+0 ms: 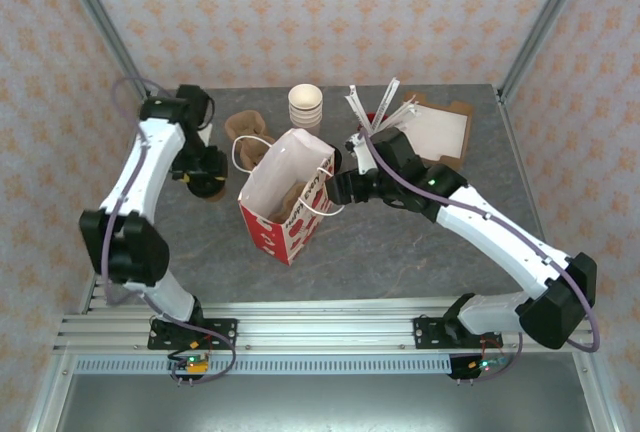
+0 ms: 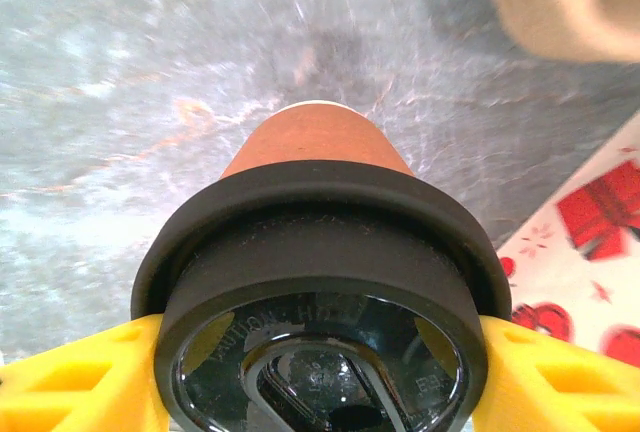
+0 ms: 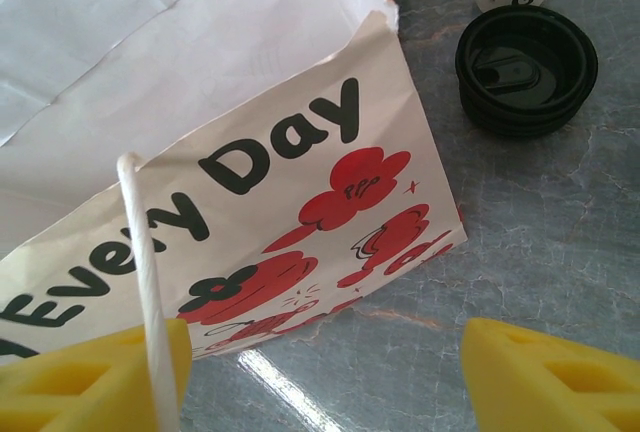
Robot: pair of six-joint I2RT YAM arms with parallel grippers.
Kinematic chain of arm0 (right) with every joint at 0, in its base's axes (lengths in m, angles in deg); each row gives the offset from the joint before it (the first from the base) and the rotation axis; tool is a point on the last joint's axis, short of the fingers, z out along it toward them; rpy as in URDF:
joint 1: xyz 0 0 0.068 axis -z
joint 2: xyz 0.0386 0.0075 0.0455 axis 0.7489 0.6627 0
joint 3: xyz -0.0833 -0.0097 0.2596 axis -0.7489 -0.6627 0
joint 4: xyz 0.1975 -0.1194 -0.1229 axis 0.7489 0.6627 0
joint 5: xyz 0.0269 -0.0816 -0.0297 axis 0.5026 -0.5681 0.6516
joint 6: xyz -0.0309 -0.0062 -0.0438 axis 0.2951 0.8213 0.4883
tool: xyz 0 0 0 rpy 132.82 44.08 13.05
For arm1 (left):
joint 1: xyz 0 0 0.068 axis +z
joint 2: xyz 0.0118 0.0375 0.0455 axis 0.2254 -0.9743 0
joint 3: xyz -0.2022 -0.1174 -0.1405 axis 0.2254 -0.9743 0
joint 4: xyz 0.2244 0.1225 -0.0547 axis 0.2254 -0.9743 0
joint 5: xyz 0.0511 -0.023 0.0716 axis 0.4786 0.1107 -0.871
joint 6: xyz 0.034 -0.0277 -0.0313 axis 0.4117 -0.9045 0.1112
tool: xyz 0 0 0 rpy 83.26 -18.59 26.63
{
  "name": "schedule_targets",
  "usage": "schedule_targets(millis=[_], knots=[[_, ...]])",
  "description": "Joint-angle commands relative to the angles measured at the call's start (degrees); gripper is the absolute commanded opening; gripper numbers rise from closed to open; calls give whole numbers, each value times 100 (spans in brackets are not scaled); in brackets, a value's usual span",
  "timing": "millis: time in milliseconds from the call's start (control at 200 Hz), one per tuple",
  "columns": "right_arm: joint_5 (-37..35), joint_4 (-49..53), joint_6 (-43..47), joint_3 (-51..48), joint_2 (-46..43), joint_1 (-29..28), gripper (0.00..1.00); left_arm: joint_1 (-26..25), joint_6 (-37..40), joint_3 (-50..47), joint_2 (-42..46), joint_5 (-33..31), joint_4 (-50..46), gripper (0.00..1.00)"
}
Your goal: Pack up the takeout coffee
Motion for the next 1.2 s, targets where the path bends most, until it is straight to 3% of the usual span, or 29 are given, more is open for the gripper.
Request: schedule_targets(millis=[0,250,355,541,751,956,1196], knots=[[-195,144,94,271,-152,32,72,-37,-191,734,680,-321,-681,54],[-562,350,89,450,-116,38,72,-421,-324,2428,1253,-197,-1044,50],[-676,442,52,527,-90,56,72,-1045,-438,2696,1323,-27,-976,49],[-883,688,-14,664,-121,226,72,-2535,-632,3005,1171,-327,-1031,48],[-950,739,-62,612,-249,460,73,-3816,-811,3563,386,-662,-1707,47],[-671,681,-39,548,-236,490,73,-4101,-1044,3873,-263,-588,-2072,46],[652,-193,-215,-21,-538,442,69,-4102,-1331,3770,-678,-519,-2404,45]])
